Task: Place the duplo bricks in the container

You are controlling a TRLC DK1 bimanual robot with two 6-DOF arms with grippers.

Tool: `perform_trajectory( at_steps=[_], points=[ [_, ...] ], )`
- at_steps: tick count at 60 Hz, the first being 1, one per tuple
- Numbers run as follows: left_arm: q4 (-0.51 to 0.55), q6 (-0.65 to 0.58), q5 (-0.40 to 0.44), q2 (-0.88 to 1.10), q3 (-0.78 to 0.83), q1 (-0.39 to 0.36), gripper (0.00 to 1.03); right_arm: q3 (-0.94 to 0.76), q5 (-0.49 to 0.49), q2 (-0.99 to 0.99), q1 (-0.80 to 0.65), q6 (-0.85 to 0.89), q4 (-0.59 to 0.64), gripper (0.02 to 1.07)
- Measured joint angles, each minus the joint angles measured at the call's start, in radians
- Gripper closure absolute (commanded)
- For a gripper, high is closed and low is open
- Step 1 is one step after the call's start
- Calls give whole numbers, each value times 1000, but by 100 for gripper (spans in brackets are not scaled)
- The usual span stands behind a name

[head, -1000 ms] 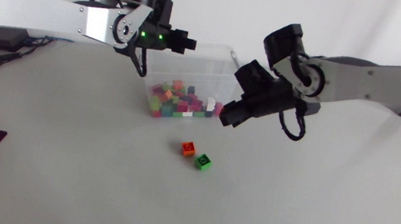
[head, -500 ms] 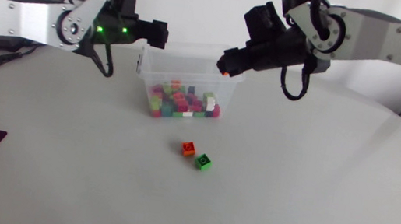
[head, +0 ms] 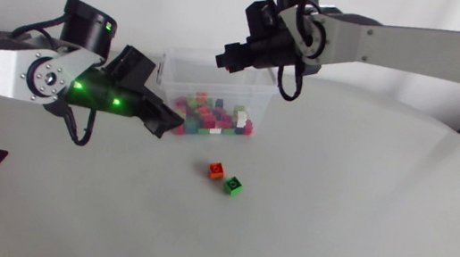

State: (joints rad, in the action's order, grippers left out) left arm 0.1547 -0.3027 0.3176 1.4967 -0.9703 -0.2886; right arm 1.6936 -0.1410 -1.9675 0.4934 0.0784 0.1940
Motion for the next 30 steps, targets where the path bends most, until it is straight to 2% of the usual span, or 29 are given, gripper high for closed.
perform_trajectory(
  at_steps=[8, 11, 12, 14, 15, 17, 18, 19, 30],
  points=[
    [52, -76, 13, 27, 9, -49, 10, 75, 24, -77, 16, -2, -22, 75],
    [79, -96, 19, 53, 6, -65, 10, 111, 34, -111, 16, -2, -27, 70],
    [88, -100, 19, 61, 4, -69, 10, 122, 41, -121, 17, -2, -27, 65],
    [102, -111, 19, 79, 1, -76, 10, 146, 49, -142, 16, -2, -26, 47],
    [108, -114, 20, 92, 0, -81, 10, 157, 55, -151, 16, -3, -26, 34],
    [118, -124, 19, 111, -5, -89, 10, 182, 64, -174, 16, -5, -23, 16],
    [123, -129, 19, 121, -7, -92, 10, 192, 68, -184, 16, -5, -19, 9],
    [126, -132, 19, 130, -10, -96, 10, 202, 69, -190, 15, -6, -16, 6],
    [166, -171, 19, 236, -74, -141, 10, 198, 79, -194, 14, -27, -12, 6]
  ],
)
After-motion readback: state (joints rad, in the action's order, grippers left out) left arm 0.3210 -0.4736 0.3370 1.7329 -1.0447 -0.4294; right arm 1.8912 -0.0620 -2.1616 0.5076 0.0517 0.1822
